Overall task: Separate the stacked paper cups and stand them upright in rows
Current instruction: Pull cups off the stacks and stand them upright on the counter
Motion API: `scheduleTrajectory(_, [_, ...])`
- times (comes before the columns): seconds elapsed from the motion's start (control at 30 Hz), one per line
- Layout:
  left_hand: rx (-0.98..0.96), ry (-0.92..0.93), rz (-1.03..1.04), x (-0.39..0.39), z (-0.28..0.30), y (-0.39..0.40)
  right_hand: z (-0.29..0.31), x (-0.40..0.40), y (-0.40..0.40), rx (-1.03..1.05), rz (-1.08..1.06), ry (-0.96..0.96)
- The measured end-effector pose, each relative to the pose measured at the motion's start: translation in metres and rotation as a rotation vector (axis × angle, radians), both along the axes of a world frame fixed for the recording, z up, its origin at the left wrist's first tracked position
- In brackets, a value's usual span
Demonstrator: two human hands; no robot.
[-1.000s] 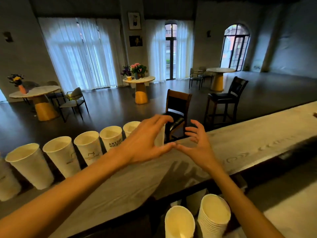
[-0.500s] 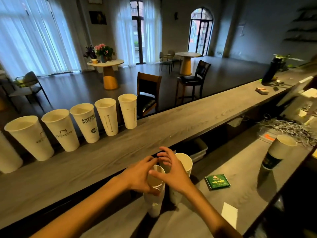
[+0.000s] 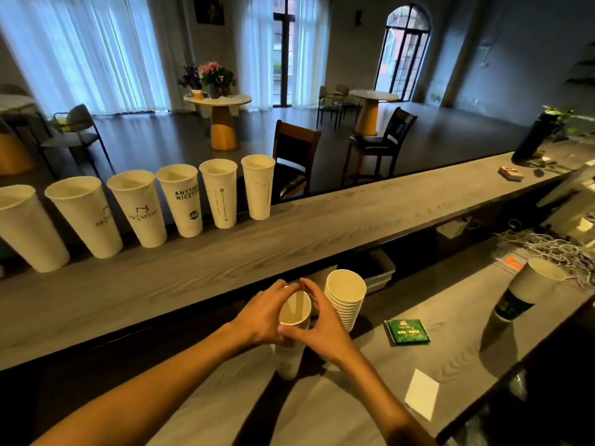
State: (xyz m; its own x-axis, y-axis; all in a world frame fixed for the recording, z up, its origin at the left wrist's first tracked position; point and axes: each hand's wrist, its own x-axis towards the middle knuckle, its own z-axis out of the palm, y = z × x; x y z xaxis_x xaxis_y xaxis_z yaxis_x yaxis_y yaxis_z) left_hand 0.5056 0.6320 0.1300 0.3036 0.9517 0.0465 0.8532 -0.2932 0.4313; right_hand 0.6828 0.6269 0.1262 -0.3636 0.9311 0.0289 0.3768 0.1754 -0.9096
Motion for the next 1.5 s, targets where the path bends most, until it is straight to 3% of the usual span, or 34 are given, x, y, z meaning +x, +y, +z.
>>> scheduleTrajectory(0.37, [0.233,-0.435,0.170,-0.108,0.109,-0.097,0.032,-0.044,-0.040,0.085,0.174,-0.118])
scheduleTrajectory(0.5, [0.336,-0.624,0.283,-0.172,0.131,-0.158,0.064,-0.080,-0.070,0.271,0.144,-0.294])
scheduleTrajectory(0.67, [0.394,-0.759,0.457,-0.251,0.138,-0.224,0.097,-0.157,-0.103,0.418,0.265,-0.408])
scheduleTrajectory(0.93, [0.499,-0.980,0.777,-0.344,0.146,-0.330,0.101,-0.284,-0.149,0.375,0.534,-0.221])
scheduleTrajectory(1.1, [0.454,-1.552,0.878,-0.369,0.133,-0.382,0.107,-0.362,-0.181,0.343,0.721,-0.072])
scheduleTrajectory(1.2, [0.394,-1.479,0.925,-0.369,0.133,-0.404,0.114,-0.405,-0.205,0.340,0.811,-0.017])
scheduleTrajectory(1.5, [0.658,-1.494,1.172,-0.439,0.140,-0.501,0.127,-0.523,-0.299,0.347,1.050,-0.047])
